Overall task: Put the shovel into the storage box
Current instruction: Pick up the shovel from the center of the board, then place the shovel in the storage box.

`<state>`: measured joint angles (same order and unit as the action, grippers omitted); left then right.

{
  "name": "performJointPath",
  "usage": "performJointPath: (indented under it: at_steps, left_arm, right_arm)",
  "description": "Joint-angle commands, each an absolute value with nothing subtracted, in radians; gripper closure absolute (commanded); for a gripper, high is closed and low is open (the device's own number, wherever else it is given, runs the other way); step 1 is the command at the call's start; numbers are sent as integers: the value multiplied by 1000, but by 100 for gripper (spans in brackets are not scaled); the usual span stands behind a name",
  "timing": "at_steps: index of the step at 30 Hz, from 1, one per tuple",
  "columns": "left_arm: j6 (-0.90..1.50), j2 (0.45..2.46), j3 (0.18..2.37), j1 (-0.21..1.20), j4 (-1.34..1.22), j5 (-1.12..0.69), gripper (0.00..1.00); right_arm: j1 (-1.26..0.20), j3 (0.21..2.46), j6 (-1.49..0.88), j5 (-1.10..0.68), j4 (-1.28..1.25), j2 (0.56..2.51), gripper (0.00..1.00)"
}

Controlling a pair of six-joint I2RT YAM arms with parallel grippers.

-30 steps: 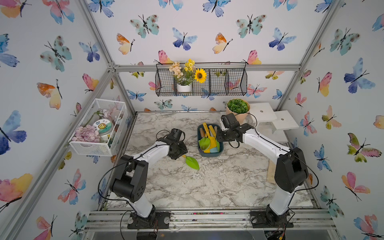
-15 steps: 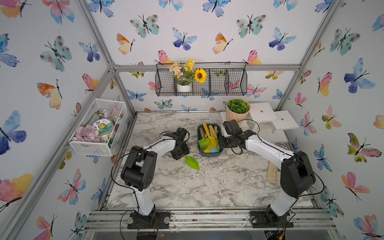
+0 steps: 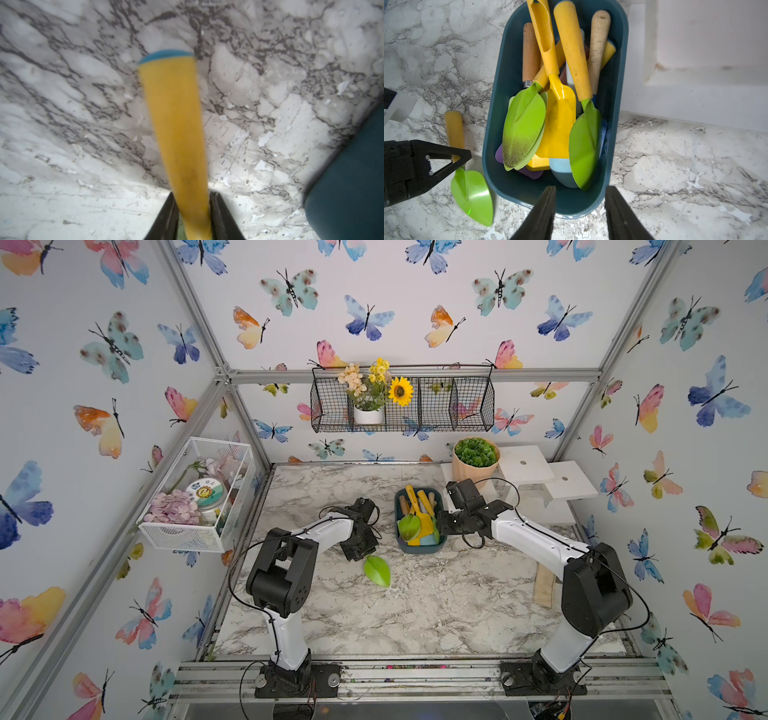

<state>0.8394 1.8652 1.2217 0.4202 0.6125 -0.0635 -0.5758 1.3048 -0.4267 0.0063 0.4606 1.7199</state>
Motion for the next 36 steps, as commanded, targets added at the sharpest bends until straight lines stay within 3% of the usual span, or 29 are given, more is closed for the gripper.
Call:
performJointPath:
  at_steps: [1, 10, 23, 36]
  left_arm:
    - [834, 1845, 1213, 423, 636, -24, 78]
    - [794, 1782, 1240, 428, 645, -20, 100]
    - [695, 1792, 1458, 475, 713, -18, 100]
    - [634, 1985, 1813, 537, 764, -68, 100]
  right_arm:
    - [-580, 1289, -432, -9, 451, 1687, 56]
    - [-580, 1294, -430, -9, 446, 1672, 56]
    - [-580, 1290, -439, -3, 458, 1639, 56]
    - [-580, 1223, -459, 35, 479, 1564, 55]
